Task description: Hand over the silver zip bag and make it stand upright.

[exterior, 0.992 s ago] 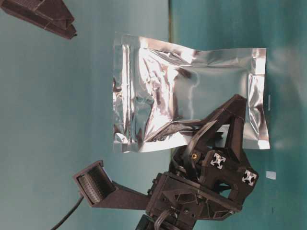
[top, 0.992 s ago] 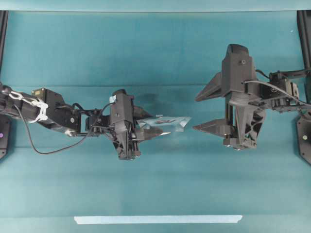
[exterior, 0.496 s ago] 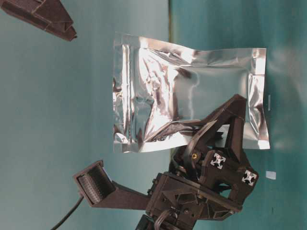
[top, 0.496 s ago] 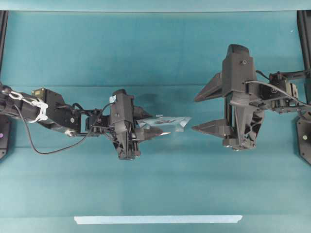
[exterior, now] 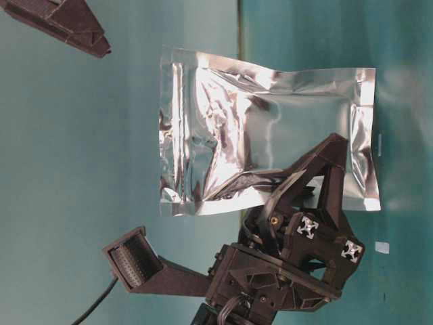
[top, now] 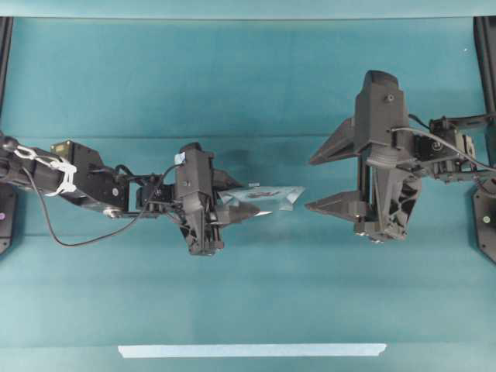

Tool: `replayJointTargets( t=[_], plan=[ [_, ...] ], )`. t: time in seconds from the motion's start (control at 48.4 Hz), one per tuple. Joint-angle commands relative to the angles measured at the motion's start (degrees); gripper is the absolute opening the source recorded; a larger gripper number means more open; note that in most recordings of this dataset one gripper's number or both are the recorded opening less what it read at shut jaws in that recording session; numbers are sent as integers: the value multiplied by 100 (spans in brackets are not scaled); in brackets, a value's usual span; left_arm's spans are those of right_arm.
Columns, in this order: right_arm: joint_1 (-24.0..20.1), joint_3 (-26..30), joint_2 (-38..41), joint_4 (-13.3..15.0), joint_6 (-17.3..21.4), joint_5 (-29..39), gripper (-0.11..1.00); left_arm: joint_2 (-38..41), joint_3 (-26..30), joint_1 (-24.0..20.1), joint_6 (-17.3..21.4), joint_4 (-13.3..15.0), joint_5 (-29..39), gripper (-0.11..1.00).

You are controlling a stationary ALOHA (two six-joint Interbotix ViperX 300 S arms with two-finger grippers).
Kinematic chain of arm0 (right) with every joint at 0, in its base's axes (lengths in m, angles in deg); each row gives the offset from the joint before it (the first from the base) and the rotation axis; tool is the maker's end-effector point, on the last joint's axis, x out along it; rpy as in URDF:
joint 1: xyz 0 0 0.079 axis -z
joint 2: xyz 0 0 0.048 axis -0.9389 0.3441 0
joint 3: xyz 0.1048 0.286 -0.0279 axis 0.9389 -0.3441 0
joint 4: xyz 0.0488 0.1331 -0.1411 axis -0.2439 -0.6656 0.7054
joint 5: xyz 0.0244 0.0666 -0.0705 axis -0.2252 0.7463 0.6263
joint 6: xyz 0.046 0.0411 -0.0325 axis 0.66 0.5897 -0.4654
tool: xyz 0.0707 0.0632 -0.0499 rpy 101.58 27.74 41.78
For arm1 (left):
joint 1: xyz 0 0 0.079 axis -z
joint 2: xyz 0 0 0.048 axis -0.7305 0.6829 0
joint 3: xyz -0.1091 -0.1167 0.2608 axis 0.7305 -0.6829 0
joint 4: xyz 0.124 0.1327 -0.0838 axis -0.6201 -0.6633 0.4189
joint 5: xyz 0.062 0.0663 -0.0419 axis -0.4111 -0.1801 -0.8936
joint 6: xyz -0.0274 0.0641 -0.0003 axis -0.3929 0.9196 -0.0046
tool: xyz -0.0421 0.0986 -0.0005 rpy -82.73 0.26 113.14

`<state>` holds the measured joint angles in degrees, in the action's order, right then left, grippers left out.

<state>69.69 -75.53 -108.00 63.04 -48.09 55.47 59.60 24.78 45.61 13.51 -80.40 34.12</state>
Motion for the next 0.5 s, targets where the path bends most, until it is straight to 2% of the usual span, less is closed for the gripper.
replayJointTargets(
  t=[0.0, 0.475],
  plan=[
    [-18, 44, -70, -9, 44, -70, 84, -62, 26, 70, -18, -9, -9, 29],
    [-18, 18, -79, -9, 35, -114, 84, -62, 26, 70, -18, 0, -9, 29]
  ],
)
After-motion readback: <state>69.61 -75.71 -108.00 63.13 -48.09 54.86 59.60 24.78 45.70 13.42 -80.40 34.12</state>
